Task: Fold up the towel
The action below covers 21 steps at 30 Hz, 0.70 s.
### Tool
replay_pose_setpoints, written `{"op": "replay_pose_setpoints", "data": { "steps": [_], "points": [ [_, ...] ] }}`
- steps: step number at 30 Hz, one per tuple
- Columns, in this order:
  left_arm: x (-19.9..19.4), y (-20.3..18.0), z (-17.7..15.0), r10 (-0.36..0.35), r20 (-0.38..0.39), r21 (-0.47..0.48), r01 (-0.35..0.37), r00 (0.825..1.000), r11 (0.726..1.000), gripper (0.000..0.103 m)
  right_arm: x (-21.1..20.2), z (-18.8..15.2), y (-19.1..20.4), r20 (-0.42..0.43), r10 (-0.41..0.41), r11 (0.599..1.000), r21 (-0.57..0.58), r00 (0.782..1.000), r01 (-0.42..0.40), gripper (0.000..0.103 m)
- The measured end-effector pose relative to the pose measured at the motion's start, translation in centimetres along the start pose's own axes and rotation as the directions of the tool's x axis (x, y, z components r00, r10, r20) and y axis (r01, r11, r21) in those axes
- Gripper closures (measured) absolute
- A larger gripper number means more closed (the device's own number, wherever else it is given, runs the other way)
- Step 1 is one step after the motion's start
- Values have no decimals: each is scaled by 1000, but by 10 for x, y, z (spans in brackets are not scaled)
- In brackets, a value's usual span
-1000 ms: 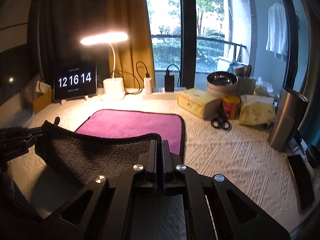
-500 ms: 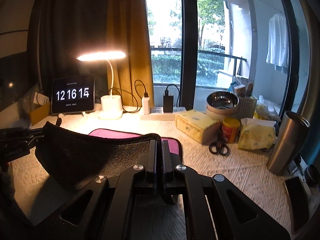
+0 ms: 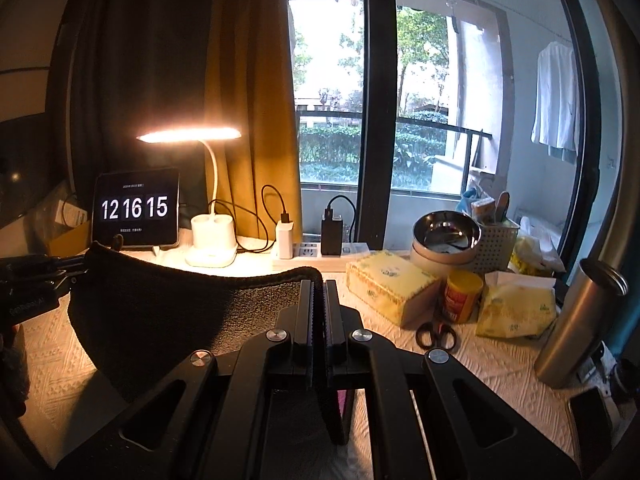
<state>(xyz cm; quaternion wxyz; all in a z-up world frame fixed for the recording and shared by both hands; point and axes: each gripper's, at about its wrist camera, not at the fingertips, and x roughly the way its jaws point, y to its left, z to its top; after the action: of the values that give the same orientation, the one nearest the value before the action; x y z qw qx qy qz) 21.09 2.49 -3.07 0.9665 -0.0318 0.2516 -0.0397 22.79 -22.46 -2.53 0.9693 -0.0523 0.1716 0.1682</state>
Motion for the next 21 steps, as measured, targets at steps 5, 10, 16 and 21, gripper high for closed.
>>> {"op": "replay_pose_setpoints", "data": {
  "steps": [5, 10, 16, 21],
  "points": [
    [11, 6, 6, 10, 4, -2, -10, 1000, 1000, 85, 15, 6, -3, 0, 9, 1000, 0, 1000, -9, 98],
    [24, 10, 11, 18, 7, 3, -18, 1000, 1000, 85, 27, 10, -4, -1, 13, 1000, 1, 1000, -13, 98],
    [38, 14, 21, 26, 23, 10, -26, 999, 1000, 85, 41, 13, -6, 1, 12, 1000, 8, 1000, -12, 98],
    [57, 17, 24, 27, 12, 7, -27, 1000, 1000, 85, 56, 13, -10, -8, 8, 1000, 9, 1000, -8, 98]
  ]
}}
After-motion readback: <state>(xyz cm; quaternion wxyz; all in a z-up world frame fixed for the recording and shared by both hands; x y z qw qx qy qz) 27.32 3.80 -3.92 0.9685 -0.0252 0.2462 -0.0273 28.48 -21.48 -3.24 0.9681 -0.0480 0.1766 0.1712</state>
